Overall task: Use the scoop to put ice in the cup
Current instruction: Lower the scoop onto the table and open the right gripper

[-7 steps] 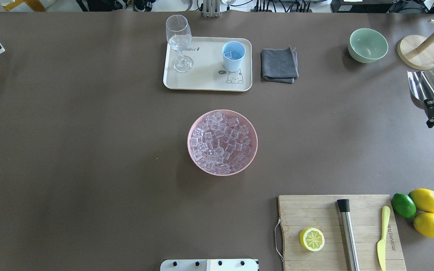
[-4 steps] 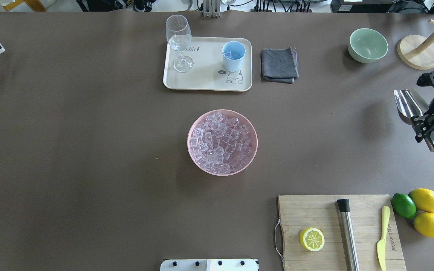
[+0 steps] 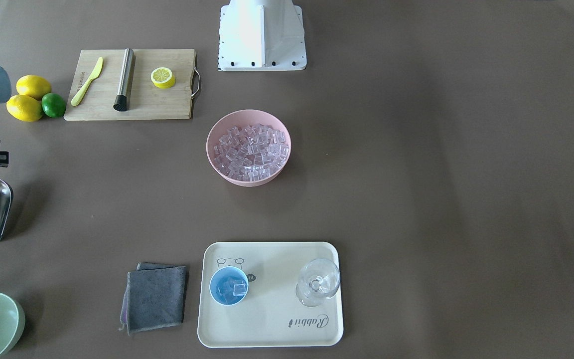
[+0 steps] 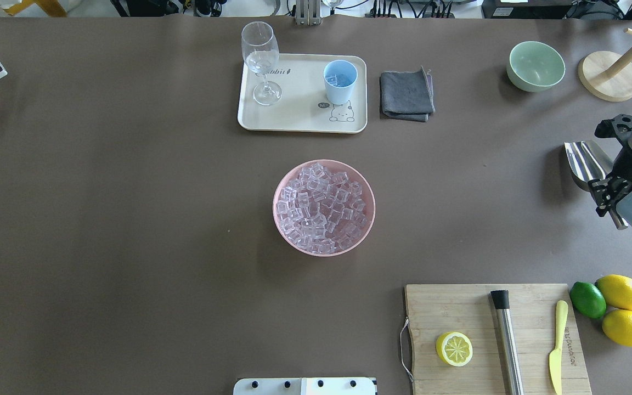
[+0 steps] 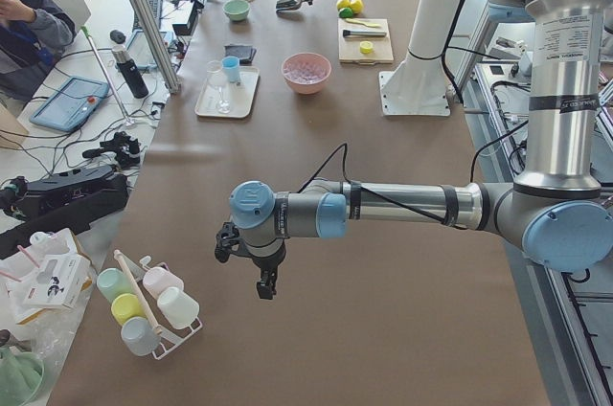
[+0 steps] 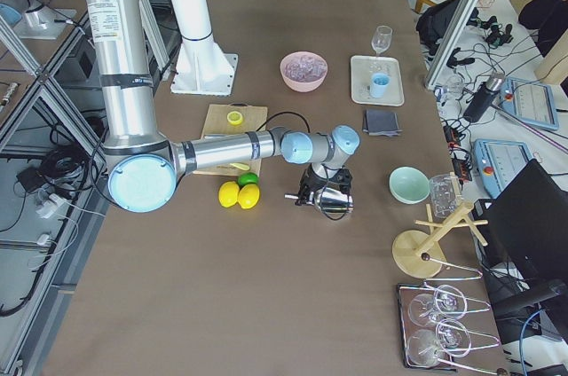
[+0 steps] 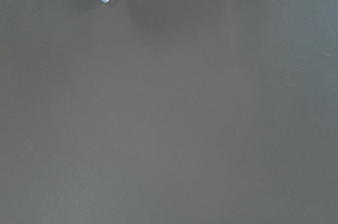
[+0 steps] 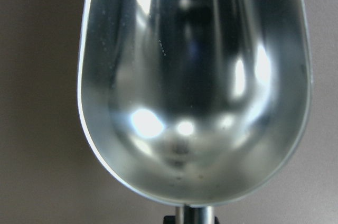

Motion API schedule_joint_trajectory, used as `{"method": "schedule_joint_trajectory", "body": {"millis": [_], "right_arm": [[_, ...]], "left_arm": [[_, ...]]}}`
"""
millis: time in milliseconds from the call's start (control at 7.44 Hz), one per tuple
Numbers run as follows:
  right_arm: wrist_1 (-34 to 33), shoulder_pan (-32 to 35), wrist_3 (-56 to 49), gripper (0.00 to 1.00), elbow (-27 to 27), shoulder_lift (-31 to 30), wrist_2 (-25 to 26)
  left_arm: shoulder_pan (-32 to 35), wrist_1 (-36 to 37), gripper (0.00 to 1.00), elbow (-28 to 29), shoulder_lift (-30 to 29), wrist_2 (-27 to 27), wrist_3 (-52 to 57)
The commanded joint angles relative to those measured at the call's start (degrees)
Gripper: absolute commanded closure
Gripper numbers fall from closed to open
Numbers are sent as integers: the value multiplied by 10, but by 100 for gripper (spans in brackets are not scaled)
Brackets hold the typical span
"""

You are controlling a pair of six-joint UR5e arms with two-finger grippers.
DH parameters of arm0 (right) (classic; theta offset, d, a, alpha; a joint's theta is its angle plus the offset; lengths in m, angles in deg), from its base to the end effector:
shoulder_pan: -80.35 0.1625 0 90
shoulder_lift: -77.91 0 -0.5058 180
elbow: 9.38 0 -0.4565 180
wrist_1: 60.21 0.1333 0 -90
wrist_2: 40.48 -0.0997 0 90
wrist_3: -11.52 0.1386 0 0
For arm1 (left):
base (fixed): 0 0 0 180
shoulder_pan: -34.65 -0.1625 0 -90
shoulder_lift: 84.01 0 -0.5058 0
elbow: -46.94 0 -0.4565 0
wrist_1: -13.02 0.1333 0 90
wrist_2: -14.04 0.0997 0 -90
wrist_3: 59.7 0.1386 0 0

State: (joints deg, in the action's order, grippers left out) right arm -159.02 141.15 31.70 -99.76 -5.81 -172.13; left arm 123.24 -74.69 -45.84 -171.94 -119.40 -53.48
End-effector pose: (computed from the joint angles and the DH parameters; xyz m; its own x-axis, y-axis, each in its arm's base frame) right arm -0.2590 -0.5478 0.7196 0.7918 -0.0208 0.6104 0.2284 0.9370 -0.2643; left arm -0.0248 -0.5359 0.7657 0.7194 0.1072 -0.6863 -0.1031 0.9936 0.0471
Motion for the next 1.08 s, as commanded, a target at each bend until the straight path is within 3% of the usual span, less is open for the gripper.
{"method": "schedule_joint_trajectory", "body": {"millis": [0, 269, 538, 941], "right_arm": [[2, -11, 43, 55, 6, 3, 0], [2, -10, 43, 1, -6, 1, 1], [3, -6, 41, 1, -17, 2, 3], [33, 114, 39, 1, -25, 14, 8]], "left_arm": [[0, 2, 2, 3, 1, 1, -1], [0, 3, 2, 6, 2, 1, -2], [0, 3, 2, 8, 2, -1, -29], [0, -1, 2, 8, 2, 0, -55]]}}
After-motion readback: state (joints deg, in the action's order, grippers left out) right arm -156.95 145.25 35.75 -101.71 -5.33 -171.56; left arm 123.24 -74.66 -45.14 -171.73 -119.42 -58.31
